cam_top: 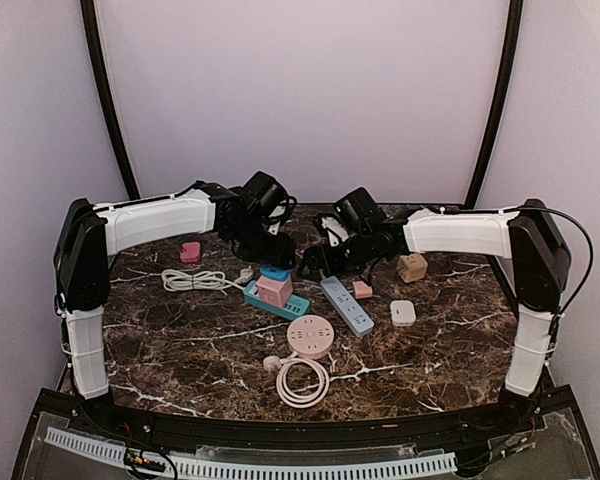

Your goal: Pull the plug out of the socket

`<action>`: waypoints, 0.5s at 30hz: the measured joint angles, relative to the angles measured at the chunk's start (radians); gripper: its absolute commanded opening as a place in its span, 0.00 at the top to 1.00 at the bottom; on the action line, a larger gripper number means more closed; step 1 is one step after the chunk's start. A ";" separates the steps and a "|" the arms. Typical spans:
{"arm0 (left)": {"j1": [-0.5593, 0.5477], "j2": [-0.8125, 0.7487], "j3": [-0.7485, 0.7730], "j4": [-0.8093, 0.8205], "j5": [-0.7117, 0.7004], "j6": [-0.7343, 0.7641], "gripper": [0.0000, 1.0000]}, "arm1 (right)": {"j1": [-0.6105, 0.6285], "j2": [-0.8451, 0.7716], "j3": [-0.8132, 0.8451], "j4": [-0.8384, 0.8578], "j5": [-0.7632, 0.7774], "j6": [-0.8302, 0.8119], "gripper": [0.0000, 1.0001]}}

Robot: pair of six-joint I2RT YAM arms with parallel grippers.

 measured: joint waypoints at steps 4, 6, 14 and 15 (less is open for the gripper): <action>-0.005 0.001 0.000 0.019 0.019 0.003 0.33 | -0.011 0.000 -0.007 0.010 -0.032 0.008 0.10; -0.003 0.001 0.000 0.027 0.025 0.001 0.26 | -0.017 0.000 -0.007 0.011 -0.041 0.008 0.10; -0.005 -0.005 -0.001 0.092 0.071 -0.024 0.16 | -0.058 -0.006 -0.011 0.014 -0.097 -0.011 0.10; -0.005 -0.010 -0.002 0.097 0.076 -0.029 0.16 | -0.064 -0.006 -0.011 0.015 -0.107 -0.017 0.10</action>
